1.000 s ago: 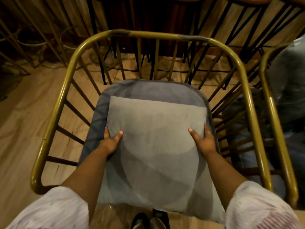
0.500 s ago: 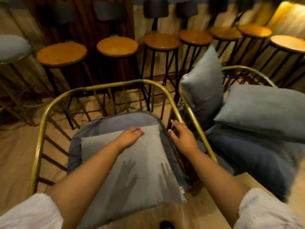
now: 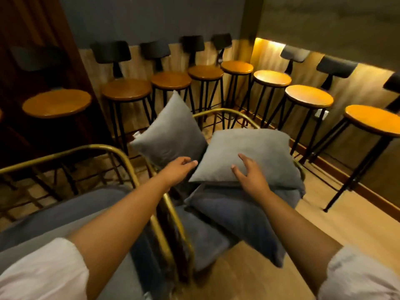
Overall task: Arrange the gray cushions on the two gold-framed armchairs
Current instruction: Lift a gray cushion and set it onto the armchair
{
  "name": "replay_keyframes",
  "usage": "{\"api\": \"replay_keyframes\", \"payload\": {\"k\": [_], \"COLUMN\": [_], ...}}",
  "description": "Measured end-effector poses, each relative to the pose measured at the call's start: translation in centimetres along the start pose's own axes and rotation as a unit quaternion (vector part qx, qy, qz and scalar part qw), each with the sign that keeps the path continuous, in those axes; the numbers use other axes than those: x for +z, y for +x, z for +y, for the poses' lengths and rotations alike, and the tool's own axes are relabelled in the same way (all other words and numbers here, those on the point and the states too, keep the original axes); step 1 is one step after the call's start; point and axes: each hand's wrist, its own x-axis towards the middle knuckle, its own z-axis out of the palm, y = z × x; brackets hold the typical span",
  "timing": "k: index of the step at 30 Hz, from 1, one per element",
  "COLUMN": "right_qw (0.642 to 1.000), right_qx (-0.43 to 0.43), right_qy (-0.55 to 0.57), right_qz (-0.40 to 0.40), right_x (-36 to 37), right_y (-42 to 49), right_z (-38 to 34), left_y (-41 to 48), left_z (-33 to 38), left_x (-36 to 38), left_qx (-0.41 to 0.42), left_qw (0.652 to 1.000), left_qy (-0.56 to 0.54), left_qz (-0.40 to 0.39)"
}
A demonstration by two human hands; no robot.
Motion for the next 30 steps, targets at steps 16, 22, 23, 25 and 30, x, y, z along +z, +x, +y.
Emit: {"api": "replay_keyframes", "payload": {"k": [16,22,23,25,30], "right_qw": [0.971,0.931,0.92,0.895,0.869], "right_qx": [0.231,0.333,0.354,0.393,0.435], "right_qy": [0.052,0.143,0.163,0.196,0.214], "right_qz": [0.021,0.04,0.053,0.085,0.095], "right_x": [-9.5,-6.9,-6.3,-5.1,-4.0], "right_y": [19.6,27.9,29.1,30.7,30.0], "right_z": [15.8,19.7,20.7,23.2,25.7], "left_y": [19.6,29.8,31.4,34.0,38.4], "left_z": [5.5,4.7,4.2,3.2,0.8], "left_x": [10.5,10.7,10.8,11.0,12.4], "left_qx": [-0.099,-0.136,-0.146,-0.178,-0.242], "left_qw": [0.995,0.991,0.989,0.984,0.969], "left_qy": [-0.001,-0.015,-0.017,-0.015,-0.04], "left_qz": [-0.024,-0.002,0.002,0.001,-0.032]}}
